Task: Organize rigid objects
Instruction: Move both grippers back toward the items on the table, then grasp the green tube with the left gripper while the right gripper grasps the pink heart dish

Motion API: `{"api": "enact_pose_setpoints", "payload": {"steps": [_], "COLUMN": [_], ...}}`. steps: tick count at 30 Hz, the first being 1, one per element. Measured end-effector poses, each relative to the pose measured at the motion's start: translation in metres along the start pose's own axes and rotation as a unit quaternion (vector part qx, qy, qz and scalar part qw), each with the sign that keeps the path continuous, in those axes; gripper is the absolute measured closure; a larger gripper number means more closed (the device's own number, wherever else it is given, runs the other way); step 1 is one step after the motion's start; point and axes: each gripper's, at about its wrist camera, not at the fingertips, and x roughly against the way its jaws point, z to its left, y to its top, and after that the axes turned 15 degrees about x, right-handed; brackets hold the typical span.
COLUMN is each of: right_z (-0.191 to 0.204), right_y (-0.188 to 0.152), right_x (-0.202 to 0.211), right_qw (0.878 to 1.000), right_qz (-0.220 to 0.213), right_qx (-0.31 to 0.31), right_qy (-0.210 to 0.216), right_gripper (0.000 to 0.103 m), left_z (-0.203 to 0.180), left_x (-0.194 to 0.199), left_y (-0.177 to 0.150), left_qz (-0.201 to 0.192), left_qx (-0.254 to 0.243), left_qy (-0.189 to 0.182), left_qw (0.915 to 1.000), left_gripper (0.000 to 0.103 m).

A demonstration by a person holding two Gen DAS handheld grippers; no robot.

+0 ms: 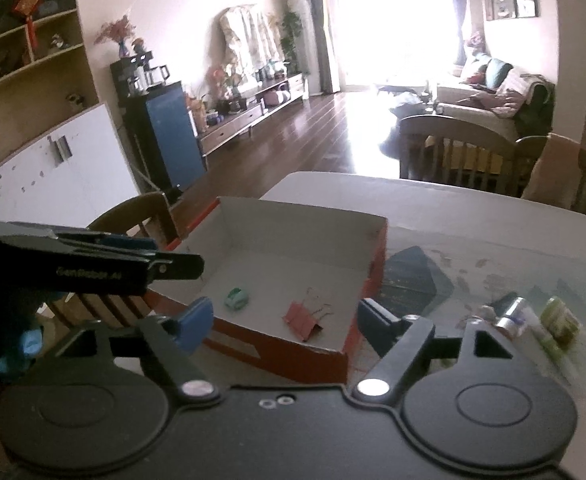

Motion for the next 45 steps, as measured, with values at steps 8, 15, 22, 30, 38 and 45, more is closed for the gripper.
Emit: {"api": "enact_pose_setpoints", "payload": {"steps": [8,15,22,30,38,45], "right_z": [-0.021,-0.053,-0.088,-0.126,-0.172,-0.207], "right_y": [-0.015,-0.033,-0.052,-0.076,-0.106,-0.127], "right_x": [0.021,0.036,0.048,0.058,0.058,0.037], "right_qw": [1.0,0.999,0.999,0.999,0.998,0.998], "right_qz": [-0.008,-0.008,-0.006,0.001,0.025,0.045], "right_qx": [-0.013,-0.021,-0.032,-0.036,-0.03,-0.027], "right_qy": [-0.017,-0.031,-0.03,-0.035,-0.048,-0.031], "right_gripper": [0.012,0.007,0.005,0.005,0.005,0.008], "left_z": [-0.036,-0.071,-0.107,-0.145,-0.169,-0.176], "left_x": [0.003,-0.009,-0.026,-0.049,-0.084,-0.123], "left_y": [-0.015,-0.025,-0.037,-0.05,-0.068,-0.095], "left_qz": [-0.015,-0.012,-0.006,-0.006,0.013,0.04], "left_qx": [-0.004,-0.005,-0.004,-0.01,-0.003,-0.008], "left_qy": [-0.011,-0.02,-0.025,-0.022,-0.013,0.001], "left_qw": [0.9998,0.9997,0.9997,0.9997,0.9998,0.9992], "left_gripper": [0.027,0.021,0.017,0.0,0.0,0.0]}}
